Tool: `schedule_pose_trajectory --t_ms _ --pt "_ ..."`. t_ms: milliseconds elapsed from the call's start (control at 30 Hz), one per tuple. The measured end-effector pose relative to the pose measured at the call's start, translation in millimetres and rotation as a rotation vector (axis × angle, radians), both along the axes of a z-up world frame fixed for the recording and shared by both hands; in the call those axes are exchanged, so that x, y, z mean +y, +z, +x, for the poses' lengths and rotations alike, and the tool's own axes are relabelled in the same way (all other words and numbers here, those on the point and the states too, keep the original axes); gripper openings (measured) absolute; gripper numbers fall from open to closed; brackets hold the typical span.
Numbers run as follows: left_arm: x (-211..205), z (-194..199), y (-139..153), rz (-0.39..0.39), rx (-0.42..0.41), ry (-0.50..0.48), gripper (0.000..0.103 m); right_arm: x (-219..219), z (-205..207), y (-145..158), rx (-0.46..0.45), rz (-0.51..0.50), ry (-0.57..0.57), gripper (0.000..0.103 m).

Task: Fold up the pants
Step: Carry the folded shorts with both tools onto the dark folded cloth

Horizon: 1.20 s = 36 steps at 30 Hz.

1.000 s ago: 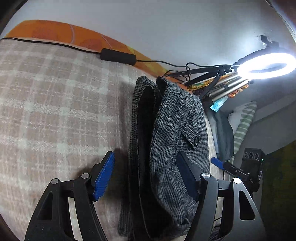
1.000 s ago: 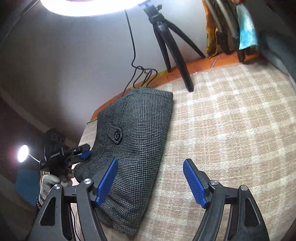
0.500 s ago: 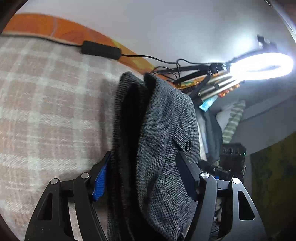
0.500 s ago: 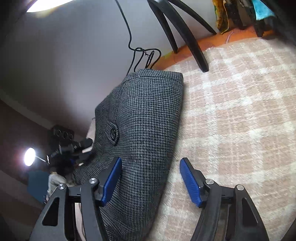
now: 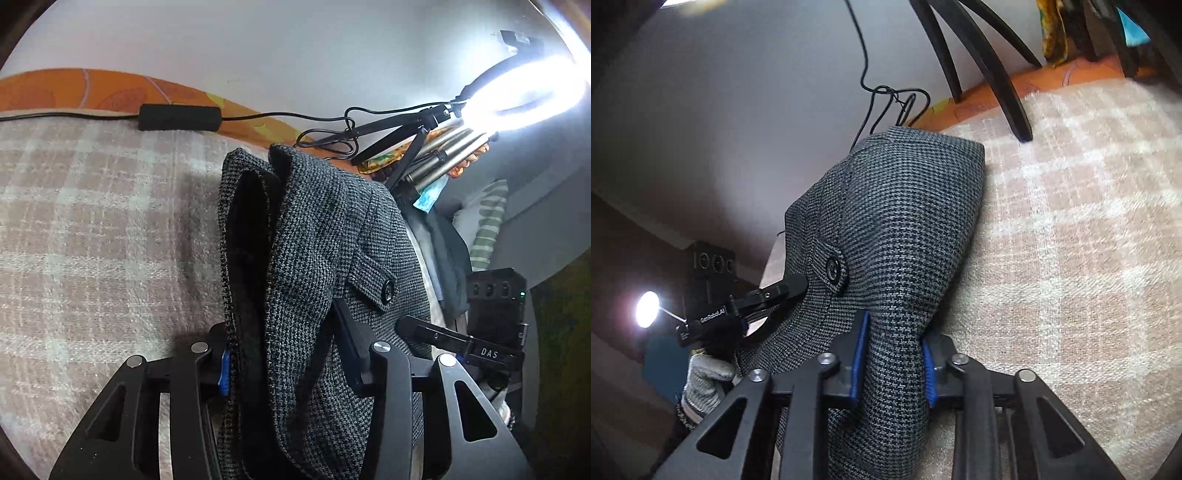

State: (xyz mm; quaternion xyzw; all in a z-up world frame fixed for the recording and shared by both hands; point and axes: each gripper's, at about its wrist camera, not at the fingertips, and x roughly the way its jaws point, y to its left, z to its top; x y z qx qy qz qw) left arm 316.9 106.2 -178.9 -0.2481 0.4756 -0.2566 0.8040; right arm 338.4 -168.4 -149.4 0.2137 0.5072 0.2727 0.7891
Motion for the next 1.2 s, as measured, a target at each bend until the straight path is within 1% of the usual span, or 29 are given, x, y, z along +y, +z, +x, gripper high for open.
schedule_pose_trajectory --t_ms 67,133,167,200,233,267,300,333,367,400,433,467,500,567,633,733,933,1000,1067,1167,1200 --pt "-3 -1 2 0.015 -0.010 -0.006 0.041 8 -2 8 -0.029 -0.045 0.013 0.019" --pt "-5 1 1 0.031 0.000 -0.011 0.041 12 -2 10 -0.027 -0.058 0.024 0.020" --pt "-5 3 -2 0.023 0.017 -0.007 0.043 12 0 8 -0.011 -0.048 0.021 0.027" --pt "-4 5 -3 -0.002 0.029 0.003 0.046 12 2 5 0.017 -0.037 0.019 0.032" --pt "-4 7 -4 -0.039 0.039 0.006 0.057 12 4 1 0.044 -0.025 0.018 0.046" --pt "-2 8 -5 -0.084 0.043 0.004 0.067 11 7 -4 0.062 -0.008 0.014 0.048" --pt "-1 8 -6 -0.104 0.041 0.002 0.068 11 7 -7 0.065 0.012 0.013 0.048" --pt "-3 9 -5 -0.095 0.031 0.001 0.068 10 6 -9 0.058 0.020 0.010 0.047" --pt "-5 9 -5 -0.083 0.019 -0.004 0.066 12 6 -9 0.054 0.019 0.005 0.040" --pt "-7 8 -4 -0.066 0.005 -0.014 0.066 11 6 -9 0.053 0.016 0.005 0.036" --pt "-10 8 -2 -0.042 -0.004 -0.017 0.062 13 6 -9 0.048 0.009 0.005 0.031" --pt "-12 8 0 -0.024 -0.009 -0.013 0.052 15 4 -6 0.033 -0.005 0.008 0.026" --pt "-12 7 1 -0.011 -0.015 -0.004 0.049 18 1 -1 0.009 -0.030 0.016 0.023" --pt "-9 3 2 -0.022 -0.026 0.024 0.041 27 -3 11 -0.035 -0.072 0.026 0.017" --pt "-11 -1 6 -0.021 -0.043 0.030 0.038 32 -8 20 -0.073 -0.107 0.037 0.014" --pt "-18 -7 16 0.016 -0.080 0.021 0.033 42 -17 35 -0.126 -0.165 0.060 0.012" --pt "-36 -23 36 0.058 -0.144 0.005 0.032 59 -37 62 -0.211 -0.246 0.094 0.011" --pt "-39 -29 40 0.053 -0.155 -0.002 0.032 65 -47 73 -0.239 -0.273 0.104 0.011" --pt "-43 -34 42 0.032 -0.158 -0.006 0.032 66 -55 82 -0.261 -0.297 0.112 0.011" --pt "-54 -42 46 0.004 -0.166 -0.013 0.032 60 -69 98 -0.298 -0.337 0.123 0.010" --pt "-59 -45 49 -0.001 -0.174 -0.019 0.032 51 -73 104 -0.309 -0.350 0.127 0.010"
